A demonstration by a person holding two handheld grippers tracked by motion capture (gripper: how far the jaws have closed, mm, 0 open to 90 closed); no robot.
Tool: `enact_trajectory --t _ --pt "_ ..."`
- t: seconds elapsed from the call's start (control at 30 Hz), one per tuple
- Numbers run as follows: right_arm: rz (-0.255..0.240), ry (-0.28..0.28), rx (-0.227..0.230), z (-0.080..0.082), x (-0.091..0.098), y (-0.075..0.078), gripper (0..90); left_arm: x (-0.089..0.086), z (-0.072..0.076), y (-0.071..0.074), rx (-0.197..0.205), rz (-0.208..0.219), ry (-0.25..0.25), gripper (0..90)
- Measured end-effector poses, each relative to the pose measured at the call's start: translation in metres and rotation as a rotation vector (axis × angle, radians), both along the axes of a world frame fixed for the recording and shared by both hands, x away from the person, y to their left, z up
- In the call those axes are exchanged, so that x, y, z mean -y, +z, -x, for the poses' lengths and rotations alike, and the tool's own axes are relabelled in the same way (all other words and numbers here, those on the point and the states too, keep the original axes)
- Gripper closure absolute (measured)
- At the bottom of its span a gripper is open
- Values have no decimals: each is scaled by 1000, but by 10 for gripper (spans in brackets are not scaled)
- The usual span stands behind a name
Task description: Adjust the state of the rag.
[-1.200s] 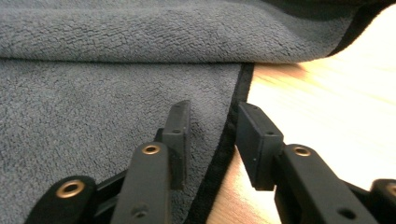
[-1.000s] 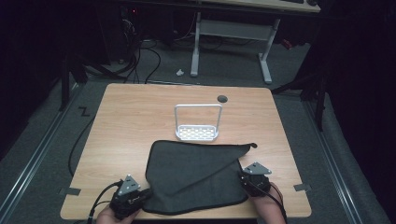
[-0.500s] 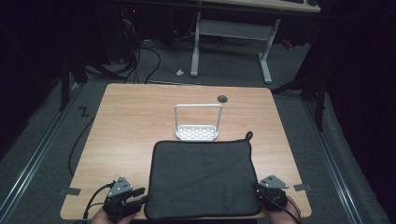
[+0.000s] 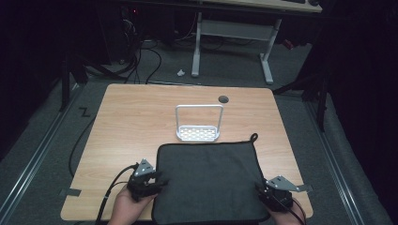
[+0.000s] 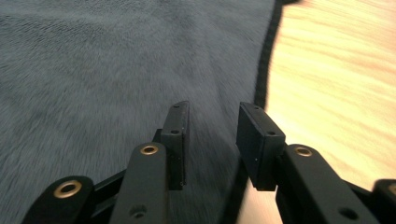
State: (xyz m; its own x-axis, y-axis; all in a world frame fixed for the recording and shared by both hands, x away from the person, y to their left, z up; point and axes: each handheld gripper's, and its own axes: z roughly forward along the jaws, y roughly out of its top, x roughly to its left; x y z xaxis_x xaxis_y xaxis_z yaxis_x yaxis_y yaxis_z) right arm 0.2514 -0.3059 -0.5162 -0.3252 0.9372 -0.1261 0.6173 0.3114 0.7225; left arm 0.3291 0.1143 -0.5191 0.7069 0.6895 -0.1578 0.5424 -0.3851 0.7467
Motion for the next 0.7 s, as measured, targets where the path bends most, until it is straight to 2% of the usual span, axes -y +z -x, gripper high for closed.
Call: enact_trajectory --t 0.07,0.17,0.2,0.27,0.37,0.4,0.43,0.53,0.6,0.67,0.7 --pt "7 7 -13 -11 -5 -1 646 10 -11 -1 22 -56 7 555" --pt "9 -4 -35 -27 -8 -3 644 14 -23 -6 9 -106 30 560" --pt "7 -5 -42 -31 -8 -4 642 13 -26 -7 24 -99 36 572" --pt "-10 -11 -49 -43 -8 -5 643 11 -31 -8 22 -91 54 590" --pt "-15 -17 -51 -50 -9 -6 643 9 -38 -9 23 -67 75 594" --pt "-18 -21 -53 -54 -9 -6 643 8 -39 -9 14 -55 78 596" --pt "-22 -26 -59 -58 -9 -5 639 7 -40 -8 -14 -38 85 590" --pt "-24 -28 -46 -56 -10 -4 627 3 -41 -5 -10 -32 90 575" --pt "-34 -14 -22 -48 -11 -2 618 -4 -42 0 4 -4 107 562" --pt "-42 -4 -8 -37 -11 -2 594 -11 -48 4 -2 13 136 537" --pt "-42 -4 -8 -37 -11 -2 594 -14 -52 6 -1 20 146 537"
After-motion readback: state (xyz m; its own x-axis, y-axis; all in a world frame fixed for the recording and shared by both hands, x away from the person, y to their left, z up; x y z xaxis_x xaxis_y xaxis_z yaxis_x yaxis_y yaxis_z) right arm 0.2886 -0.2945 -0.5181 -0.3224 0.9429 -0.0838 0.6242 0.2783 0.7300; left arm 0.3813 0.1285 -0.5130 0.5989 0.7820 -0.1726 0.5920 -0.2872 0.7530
